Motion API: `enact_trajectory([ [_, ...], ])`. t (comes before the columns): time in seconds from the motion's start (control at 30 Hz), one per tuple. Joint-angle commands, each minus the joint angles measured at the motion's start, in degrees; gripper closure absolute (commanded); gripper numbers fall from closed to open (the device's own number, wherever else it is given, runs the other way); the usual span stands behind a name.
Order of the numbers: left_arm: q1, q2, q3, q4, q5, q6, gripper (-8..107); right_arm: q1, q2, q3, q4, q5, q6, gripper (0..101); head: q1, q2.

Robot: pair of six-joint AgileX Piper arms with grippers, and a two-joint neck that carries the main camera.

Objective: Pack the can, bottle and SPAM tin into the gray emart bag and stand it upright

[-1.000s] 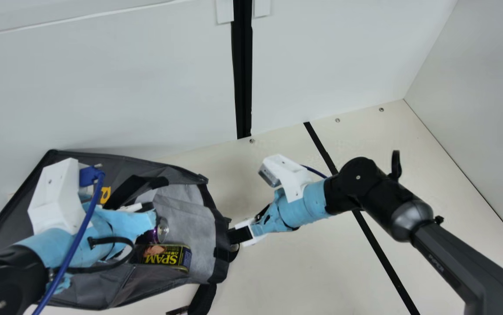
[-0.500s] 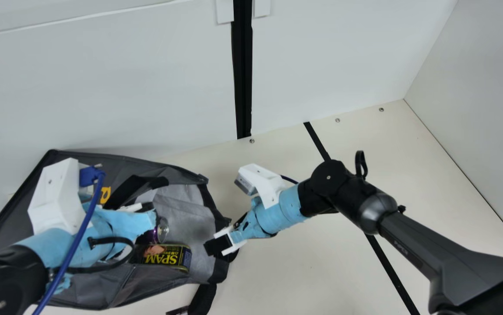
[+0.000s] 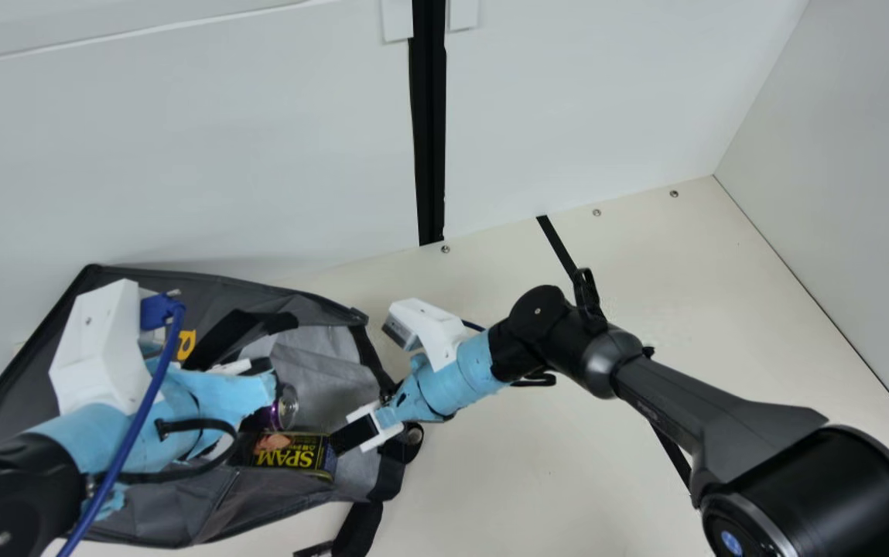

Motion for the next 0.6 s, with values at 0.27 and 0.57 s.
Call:
enact_trajectory([
  [0.27,0.0,0.0,0.0,0.0,0.0,0.0,107,0.1,3.0,-2.0,3.9,1.0,-1.7,53,-1.2,-0.1],
  [0.57,0.0,0.0,0.0,0.0,0.0,0.0,107,-1.5,2.7,-0.1,7.8,3.6,-4.3,101,-1.2,-0.1],
])
